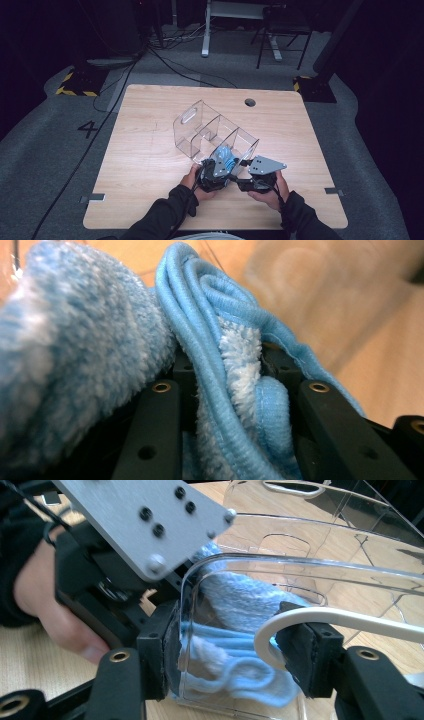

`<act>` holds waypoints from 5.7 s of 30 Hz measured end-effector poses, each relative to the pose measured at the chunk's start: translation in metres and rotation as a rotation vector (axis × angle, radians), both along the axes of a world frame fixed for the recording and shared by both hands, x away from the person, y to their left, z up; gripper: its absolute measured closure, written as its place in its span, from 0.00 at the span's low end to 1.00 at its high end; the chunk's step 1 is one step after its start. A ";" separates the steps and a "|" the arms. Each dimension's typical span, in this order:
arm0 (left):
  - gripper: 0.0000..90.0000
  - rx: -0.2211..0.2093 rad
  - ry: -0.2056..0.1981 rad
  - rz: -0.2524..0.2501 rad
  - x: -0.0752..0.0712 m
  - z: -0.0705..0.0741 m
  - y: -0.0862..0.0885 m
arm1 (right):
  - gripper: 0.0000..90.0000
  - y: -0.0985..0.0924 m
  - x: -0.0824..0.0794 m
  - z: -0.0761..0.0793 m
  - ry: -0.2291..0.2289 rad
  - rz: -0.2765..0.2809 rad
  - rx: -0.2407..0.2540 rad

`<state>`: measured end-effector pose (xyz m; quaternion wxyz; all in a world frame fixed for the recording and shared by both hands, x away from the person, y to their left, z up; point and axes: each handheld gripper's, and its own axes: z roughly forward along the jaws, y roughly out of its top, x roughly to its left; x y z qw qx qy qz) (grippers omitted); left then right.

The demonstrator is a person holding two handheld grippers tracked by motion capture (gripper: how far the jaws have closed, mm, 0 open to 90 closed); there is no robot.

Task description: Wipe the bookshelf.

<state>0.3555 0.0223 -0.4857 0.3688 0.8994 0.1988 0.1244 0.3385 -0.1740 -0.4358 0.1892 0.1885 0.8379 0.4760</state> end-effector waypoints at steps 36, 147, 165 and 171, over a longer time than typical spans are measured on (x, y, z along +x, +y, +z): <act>0.73 0.021 -0.068 0.018 0.003 -0.004 -0.016 | 0.49 -0.014 0.001 0.001 -0.003 -0.080 0.024; 0.75 -0.034 -0.095 0.057 0.024 -0.006 -0.034 | 0.51 -0.015 0.003 0.000 -0.033 -0.258 0.034; 0.74 0.010 -0.022 -0.051 0.004 -0.005 -0.008 | 0.51 -0.016 0.003 0.001 -0.018 -0.260 0.033; 0.72 -0.072 -0.079 0.019 0.012 0.003 -0.014 | 0.51 -0.015 0.002 0.002 -0.024 -0.258 0.024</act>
